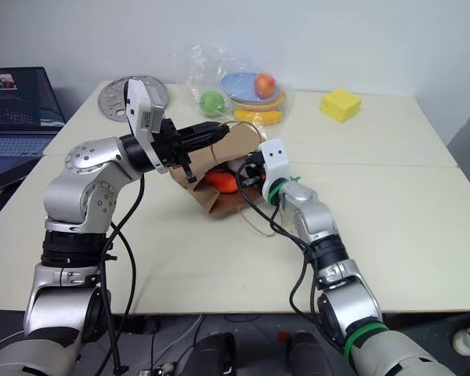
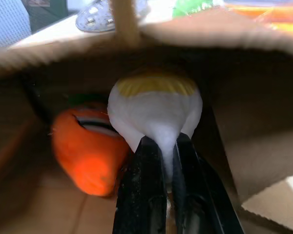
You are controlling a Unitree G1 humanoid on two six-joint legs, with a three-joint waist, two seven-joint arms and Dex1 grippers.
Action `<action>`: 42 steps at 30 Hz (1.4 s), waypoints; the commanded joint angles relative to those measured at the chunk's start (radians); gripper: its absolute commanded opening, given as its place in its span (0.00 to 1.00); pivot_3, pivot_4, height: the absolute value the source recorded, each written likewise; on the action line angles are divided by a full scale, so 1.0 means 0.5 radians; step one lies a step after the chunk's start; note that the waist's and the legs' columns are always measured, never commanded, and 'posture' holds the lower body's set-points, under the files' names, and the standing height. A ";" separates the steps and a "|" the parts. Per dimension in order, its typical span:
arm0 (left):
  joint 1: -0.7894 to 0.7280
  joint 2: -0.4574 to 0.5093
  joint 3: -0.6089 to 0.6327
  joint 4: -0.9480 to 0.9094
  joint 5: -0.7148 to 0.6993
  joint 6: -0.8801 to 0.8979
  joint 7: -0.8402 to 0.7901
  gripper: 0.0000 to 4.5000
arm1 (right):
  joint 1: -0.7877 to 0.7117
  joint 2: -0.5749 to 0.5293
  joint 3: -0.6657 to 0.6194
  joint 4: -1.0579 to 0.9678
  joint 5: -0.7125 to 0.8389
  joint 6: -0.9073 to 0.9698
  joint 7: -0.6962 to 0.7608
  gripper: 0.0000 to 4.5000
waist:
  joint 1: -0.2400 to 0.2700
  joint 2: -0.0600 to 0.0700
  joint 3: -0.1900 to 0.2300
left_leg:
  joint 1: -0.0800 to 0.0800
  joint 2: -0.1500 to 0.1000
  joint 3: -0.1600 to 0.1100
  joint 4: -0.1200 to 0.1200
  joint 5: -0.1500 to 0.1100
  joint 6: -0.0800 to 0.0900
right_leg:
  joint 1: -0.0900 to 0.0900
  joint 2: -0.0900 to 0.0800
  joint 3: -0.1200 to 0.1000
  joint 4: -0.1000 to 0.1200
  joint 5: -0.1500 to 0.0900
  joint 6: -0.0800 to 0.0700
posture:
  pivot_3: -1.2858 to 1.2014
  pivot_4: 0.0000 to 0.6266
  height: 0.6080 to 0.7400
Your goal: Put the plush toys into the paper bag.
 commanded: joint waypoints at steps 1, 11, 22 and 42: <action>-0.015 0.023 0.033 -0.095 -0.024 0.006 0.010 0.00 | -0.071 -0.004 -0.047 0.138 -0.038 -0.160 0.013 0.01 | 0.000 0.000 0.000 | 0.000 0.000 0.000 -0.001 0.000 0.000 | 0.000 0.000 0.000 0.000 0.000 0.000 | 0.52 0.24 1.00; 0.000 0.026 0.032 -0.113 -0.018 0.022 0.018 0.00 | 0.092 -0.074 -0.042 -0.272 -0.020 -0.040 0.137 0.82 | -0.002 0.001 0.000 | 0.000 0.001 -0.002 -0.002 0.000 0.000 | -0.001 0.001 -0.001 0.002 0.000 0.000 | 0.52 0.24 1.00; -0.037 0.035 0.030 -0.030 0.007 -0.007 0.021 0.00 | 0.852 -0.450 0.262 -1.874 0.221 0.836 0.388 1.00 | 0.003 0.001 0.000 | 0.002 0.001 -0.002 -0.002 0.000 -0.001 | 0.000 0.001 -0.001 0.002 -0.002 0.001 | 0.52 0.24 1.00; -0.015 0.027 0.023 -0.062 0.000 -0.019 0.019 0.00 | 0.875 -0.599 0.533 -1.567 -0.111 0.720 0.398 0.49 | 0.004 0.000 0.000 | 0.005 0.001 -0.001 -0.002 0.001 -0.003 | 0.001 0.001 0.000 0.002 -0.007 -0.002 | 0.52 0.24 1.00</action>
